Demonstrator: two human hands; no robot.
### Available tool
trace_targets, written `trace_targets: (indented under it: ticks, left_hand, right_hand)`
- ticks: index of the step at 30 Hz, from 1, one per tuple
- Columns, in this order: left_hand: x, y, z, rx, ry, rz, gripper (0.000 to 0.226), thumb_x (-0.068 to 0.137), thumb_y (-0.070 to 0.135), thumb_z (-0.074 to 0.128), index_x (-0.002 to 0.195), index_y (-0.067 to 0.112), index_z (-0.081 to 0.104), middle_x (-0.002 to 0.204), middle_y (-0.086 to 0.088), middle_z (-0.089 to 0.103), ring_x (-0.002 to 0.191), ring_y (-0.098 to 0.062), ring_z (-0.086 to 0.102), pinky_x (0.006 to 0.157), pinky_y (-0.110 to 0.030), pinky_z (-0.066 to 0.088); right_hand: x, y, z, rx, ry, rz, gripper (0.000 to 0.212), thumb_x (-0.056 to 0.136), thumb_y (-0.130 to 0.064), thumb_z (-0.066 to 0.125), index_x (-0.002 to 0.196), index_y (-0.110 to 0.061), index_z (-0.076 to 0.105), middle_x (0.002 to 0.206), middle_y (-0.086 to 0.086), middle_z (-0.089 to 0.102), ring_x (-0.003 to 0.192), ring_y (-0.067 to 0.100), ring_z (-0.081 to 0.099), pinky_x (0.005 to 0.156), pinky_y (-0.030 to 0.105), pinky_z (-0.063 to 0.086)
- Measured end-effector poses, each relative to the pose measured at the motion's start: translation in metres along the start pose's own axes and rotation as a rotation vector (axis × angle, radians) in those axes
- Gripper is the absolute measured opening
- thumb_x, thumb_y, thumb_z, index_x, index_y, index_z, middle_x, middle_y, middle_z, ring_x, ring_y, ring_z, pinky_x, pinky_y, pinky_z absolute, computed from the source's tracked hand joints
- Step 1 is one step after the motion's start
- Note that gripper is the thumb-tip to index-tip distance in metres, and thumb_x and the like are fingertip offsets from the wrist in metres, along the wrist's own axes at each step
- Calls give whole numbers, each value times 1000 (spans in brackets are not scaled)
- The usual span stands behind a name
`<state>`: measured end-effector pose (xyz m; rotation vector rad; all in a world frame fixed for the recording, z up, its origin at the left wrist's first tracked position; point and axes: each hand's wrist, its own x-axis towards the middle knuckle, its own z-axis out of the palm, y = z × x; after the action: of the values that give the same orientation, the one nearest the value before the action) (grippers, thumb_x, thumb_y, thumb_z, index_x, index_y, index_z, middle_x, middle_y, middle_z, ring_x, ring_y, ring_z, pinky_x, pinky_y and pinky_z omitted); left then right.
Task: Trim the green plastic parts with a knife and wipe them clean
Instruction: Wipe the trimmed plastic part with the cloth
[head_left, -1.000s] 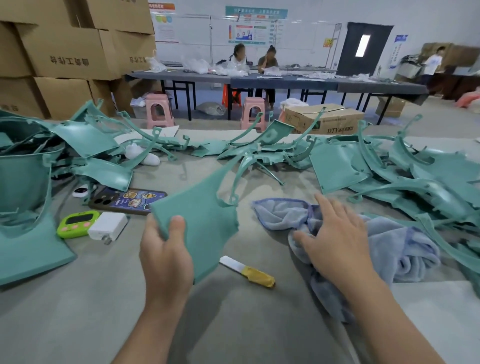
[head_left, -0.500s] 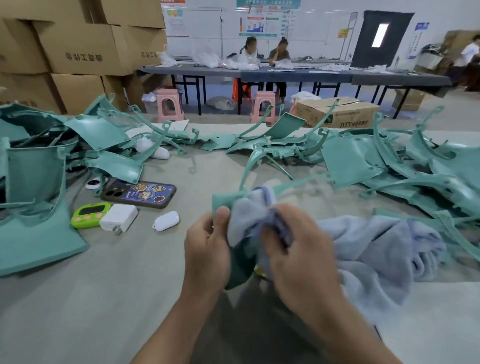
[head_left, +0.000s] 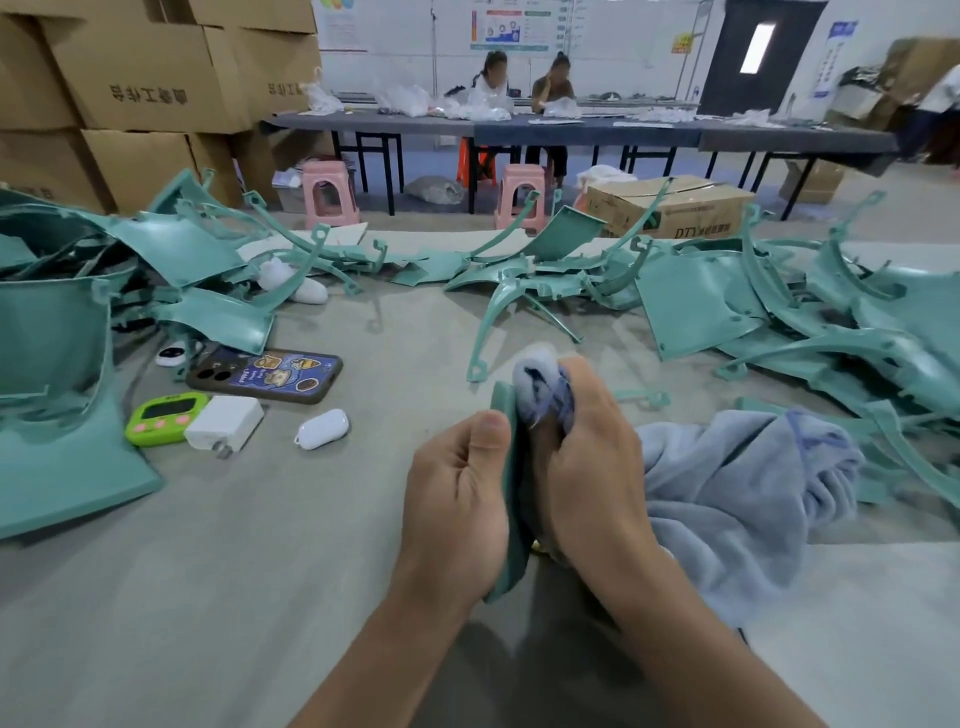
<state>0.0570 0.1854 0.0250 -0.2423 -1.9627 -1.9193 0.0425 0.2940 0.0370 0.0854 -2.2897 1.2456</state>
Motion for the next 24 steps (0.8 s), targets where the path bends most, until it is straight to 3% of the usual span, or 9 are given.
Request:
trace_targets:
  ticks: [2,4,6,8,12,15,19,24]
  left_hand:
    - [1,0,0,-29,89,-31,48,100,37,47,64,6,44,58,7,40,57,-4,36,50,-22,32]
    - [8,-2,-5,-149,180,-178,48,105,31,49,63,8,54,64,-7,50,66,-14,49,60,-28,41]
    - [14,-1,-11,-339,184,-348,47,106,30,48,62,17,54,70,-12,45,73,-22,45,67,-38,40]
    - [16,1,-13,-405,153,-378,50,106,29,47,58,20,56,67,-10,44,71,-22,45,66,-37,41]
    - [16,1,-15,-215,118,-260,50,103,41,50,65,13,67,64,-3,58,63,-15,54,61,-29,46]
    - [12,0,-17,-94,54,-115,57,87,56,51,63,5,42,66,-6,36,65,-17,34,60,-33,32]
    - [6,5,-14,40,-47,22,48,91,55,46,61,20,33,58,12,29,56,-7,27,50,-23,25]
    - [2,7,-15,161,-120,120,45,101,42,46,62,24,34,54,16,30,52,-1,27,48,-13,23]
  right_hand:
    - [-13,-7,-5,31,-67,-58,12,95,-23,57,90,-31,49,79,-5,58,73,10,50,66,31,41]
    - [-30,-17,-6,-24,-159,-178,8,91,-28,57,91,-31,49,79,-9,55,72,9,49,67,31,43]
    - [-38,-25,-6,-108,-214,-273,11,90,-32,56,89,-34,45,77,-10,49,70,10,48,64,33,43]
    - [-34,-28,-3,-193,-191,-301,20,90,-29,56,85,-36,38,74,-11,45,68,14,47,60,36,42]
    - [-15,-24,1,-387,-103,-124,25,96,-28,54,84,-36,33,75,-9,44,71,19,45,54,33,26]
    - [-2,-11,1,-463,-73,38,22,98,-28,49,83,-33,34,74,-10,39,74,20,39,56,36,22]
    - [9,3,-3,-539,-23,136,17,99,-31,48,83,-25,45,70,-8,42,68,23,40,56,36,22]
    - [22,18,-11,-512,-7,211,24,98,-38,50,80,-24,54,65,-9,47,59,16,40,54,34,24]
